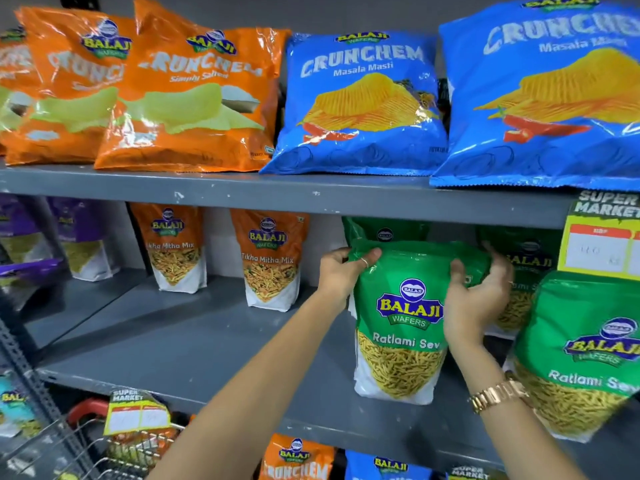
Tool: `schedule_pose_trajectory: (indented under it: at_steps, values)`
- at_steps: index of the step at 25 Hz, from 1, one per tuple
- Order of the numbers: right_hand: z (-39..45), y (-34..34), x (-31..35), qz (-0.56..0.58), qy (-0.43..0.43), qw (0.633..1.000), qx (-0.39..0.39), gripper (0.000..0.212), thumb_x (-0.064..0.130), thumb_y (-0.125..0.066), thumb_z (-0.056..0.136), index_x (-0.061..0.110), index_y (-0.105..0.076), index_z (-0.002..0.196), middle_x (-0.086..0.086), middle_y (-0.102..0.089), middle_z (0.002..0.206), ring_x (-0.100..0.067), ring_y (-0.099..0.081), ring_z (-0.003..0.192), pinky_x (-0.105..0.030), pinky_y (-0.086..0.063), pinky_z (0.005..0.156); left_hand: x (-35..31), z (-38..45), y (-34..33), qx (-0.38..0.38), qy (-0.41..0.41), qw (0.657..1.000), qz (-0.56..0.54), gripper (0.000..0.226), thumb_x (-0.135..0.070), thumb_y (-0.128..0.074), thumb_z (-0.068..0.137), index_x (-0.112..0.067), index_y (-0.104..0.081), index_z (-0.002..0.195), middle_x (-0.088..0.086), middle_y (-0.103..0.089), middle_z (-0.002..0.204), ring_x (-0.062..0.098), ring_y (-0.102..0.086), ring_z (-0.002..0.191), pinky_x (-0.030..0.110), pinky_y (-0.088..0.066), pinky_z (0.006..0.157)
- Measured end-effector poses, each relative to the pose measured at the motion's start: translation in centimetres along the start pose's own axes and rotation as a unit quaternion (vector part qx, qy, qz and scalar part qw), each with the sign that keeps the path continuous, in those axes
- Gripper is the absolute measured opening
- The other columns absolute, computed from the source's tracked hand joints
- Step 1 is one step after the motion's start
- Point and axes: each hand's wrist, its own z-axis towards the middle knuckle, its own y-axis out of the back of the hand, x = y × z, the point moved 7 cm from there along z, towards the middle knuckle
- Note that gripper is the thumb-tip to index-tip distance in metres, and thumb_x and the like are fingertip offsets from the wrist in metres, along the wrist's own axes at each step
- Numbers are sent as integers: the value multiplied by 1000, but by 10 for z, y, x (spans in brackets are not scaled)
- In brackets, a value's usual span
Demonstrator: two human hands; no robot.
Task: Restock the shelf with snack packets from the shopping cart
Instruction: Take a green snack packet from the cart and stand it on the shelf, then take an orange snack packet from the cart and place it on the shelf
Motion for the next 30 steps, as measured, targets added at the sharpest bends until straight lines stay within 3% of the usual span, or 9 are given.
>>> schedule_pose_trajectory:
  at_steps: [3, 6, 9, 13, 16, 21, 24, 27, 30]
  values:
    - [-33, -12, 28, -41, 180, 983, 7, 32, 3, -57, 82, 3, -54, 114, -25, -50, 126, -28, -36, 125, -21, -1, 115, -4, -3, 15, 52, -2, 999, -8, 25, -6, -72, 71, -6, -65, 96, 3, -69, 85, 9, -66, 69, 23, -56, 62]
    - [-75, -39, 38, -18, 249, 965, 77, 22, 0, -53, 84, 3, -58, 106, -25, -56, 119, -26, -41, 120, -30, -18, 115, 1, -9, 74, 7, -5, 1000, -19, 16, -4, -69, 73, -18, -67, 80, -10, -71, 63, 7, -65, 64, 22, -53, 62]
    - [-123, -72, 39, 23, 230, 960, 160, 19, 6, -49, 86, 5, -59, 102, -20, -62, 111, -22, -49, 111, -47, -37, 100, 13, -25, 161, -78, 7, 997, 8, 13, -8, -69, 75, -20, -67, 76, -12, -69, 58, 3, -62, 54, 23, -48, 62]
    - [-207, -124, 40, 41, 184, 933, 306, 24, 18, -45, 86, 7, -60, 100, -13, -66, 106, -18, -52, 103, -29, -38, 96, 36, -60, 274, -144, 28, 987, 57, 13, -9, -67, 76, -21, -66, 72, -16, -68, 50, -3, -61, 50, 24, -46, 66]
    - [-287, -160, 42, 49, 144, 893, 424, 16, 13, -51, 83, 9, -63, 94, -11, -70, 96, -11, -55, 91, -16, -38, 82, 57, -96, 358, -195, 45, 975, 98, 20, 1, -66, 75, -18, -65, 70, -17, -66, 45, -3, -59, 49, 19, -44, 58]
    - [-423, -208, 27, 4, 74, 781, 621, 17, 7, -56, 81, 15, -65, 94, -6, -72, 93, -11, -61, 83, -31, -48, 79, 105, -149, 471, -211, 109, 949, 208, 25, 13, -67, 64, -12, -65, 64, -12, -66, 46, 4, -60, 51, 16, -49, 49]
    - [-490, -220, 9, -59, 50, 720, 690, 21, 12, -57, 83, 17, -63, 102, -5, -70, 101, -16, -63, 91, -31, -50, 80, 144, -170, 524, -177, 184, 915, 313, 32, 17, -59, 67, -6, -71, 83, 1, -75, 83, 9, -66, 78, 27, -52, 71]
    - [-542, -223, -7, -121, 49, 647, 751, 29, 22, -59, 83, 20, -57, 111, -8, -66, 110, -21, -61, 97, -33, -50, 77, 188, -185, 555, -57, 257, 831, 491, 46, 2, -61, 70, -16, -63, 112, 5, -58, 128, 22, -53, 116, 33, -45, 93]
    - [-577, -224, -26, -206, 81, 596, 772, 33, 20, -57, 85, 18, -55, 117, -13, -65, 109, -29, -61, 97, -37, -51, 77, 207, -195, 575, -30, 283, 732, 619, 32, -22, -59, 79, -27, -62, 111, -1, -58, 128, 22, -45, 124, 47, -30, 107]
